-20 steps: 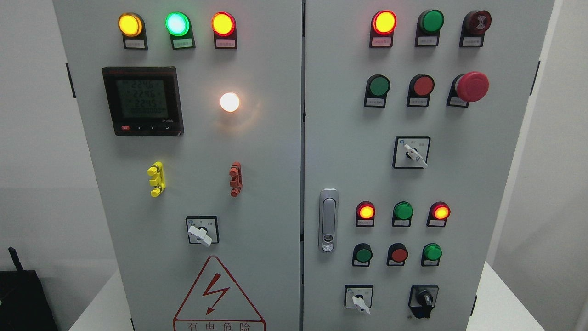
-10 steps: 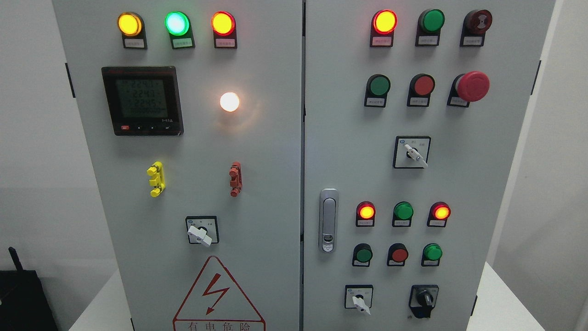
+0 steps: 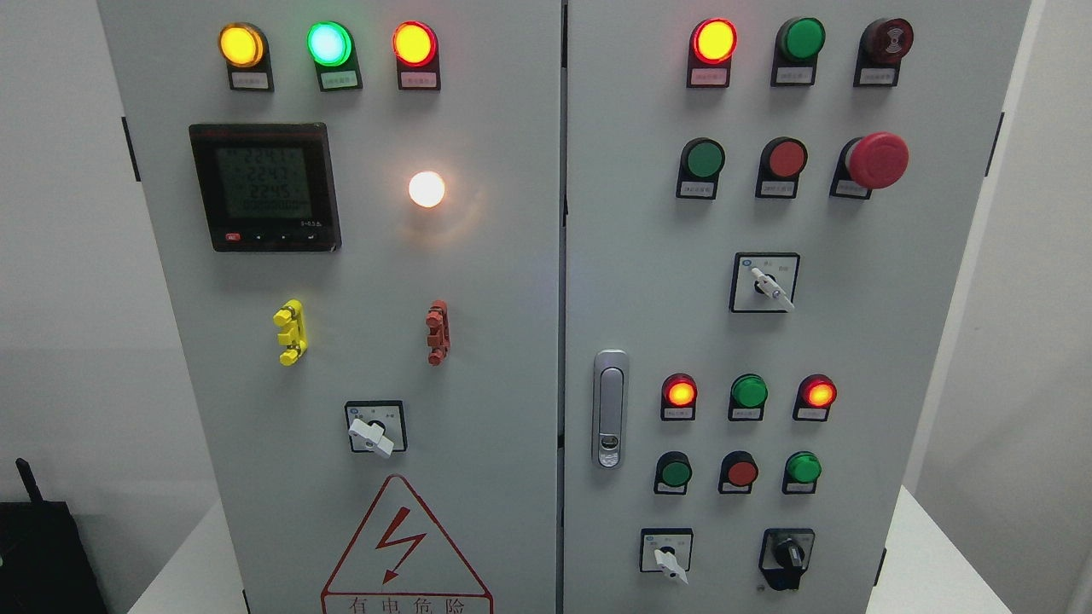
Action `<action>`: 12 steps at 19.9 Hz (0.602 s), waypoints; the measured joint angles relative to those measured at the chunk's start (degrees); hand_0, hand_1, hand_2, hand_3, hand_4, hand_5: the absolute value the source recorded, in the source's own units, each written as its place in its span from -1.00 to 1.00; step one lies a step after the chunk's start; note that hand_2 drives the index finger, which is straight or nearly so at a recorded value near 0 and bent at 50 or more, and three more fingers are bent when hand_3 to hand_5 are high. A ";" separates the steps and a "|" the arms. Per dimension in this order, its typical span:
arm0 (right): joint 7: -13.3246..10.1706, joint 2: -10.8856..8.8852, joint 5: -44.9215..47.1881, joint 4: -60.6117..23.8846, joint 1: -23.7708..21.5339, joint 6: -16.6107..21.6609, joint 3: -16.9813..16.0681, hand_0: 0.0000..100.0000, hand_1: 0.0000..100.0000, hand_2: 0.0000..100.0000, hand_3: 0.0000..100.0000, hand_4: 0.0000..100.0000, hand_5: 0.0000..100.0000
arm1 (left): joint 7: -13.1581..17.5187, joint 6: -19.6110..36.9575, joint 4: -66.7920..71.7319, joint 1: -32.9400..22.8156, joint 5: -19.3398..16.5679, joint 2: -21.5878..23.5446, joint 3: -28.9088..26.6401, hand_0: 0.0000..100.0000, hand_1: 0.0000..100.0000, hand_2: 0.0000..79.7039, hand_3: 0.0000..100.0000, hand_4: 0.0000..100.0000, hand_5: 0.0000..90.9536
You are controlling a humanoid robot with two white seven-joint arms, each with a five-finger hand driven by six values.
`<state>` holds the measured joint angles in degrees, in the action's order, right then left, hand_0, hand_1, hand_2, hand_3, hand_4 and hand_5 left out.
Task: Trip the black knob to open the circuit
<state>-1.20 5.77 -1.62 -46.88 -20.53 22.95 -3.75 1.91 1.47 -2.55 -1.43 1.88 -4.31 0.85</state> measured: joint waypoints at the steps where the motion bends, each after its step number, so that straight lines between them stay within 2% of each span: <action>1: -0.02 0.00 0.00 -0.64 -0.02 0.68 0.00 -1.00 -0.98 -1.00 0.58 0.35 0.24 | 0.00 0.00 0.00 0.00 0.00 0.00 0.00 -0.76 -0.22 -1.00 -1.00 -1.00 -1.00; 10: -0.26 0.00 0.06 -10.51 -0.52 1.55 0.00 -1.00 -1.00 -1.00 0.65 0.45 0.38 | 0.00 0.00 0.00 0.00 0.00 0.00 0.00 -0.76 -0.22 -1.00 -1.00 -1.00 -1.00; 12: -1.22 0.00 0.06 -11.53 -0.76 3.44 0.03 -1.00 -1.00 -1.00 0.72 0.52 0.48 | 0.00 0.00 0.00 0.00 0.00 0.00 0.00 -0.76 -0.22 -1.00 -1.00 -1.00 -1.00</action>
<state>-2.42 5.78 -1.55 -58.42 -21.29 26.39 -3.71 1.91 1.47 -2.55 -1.43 1.88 -4.32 0.85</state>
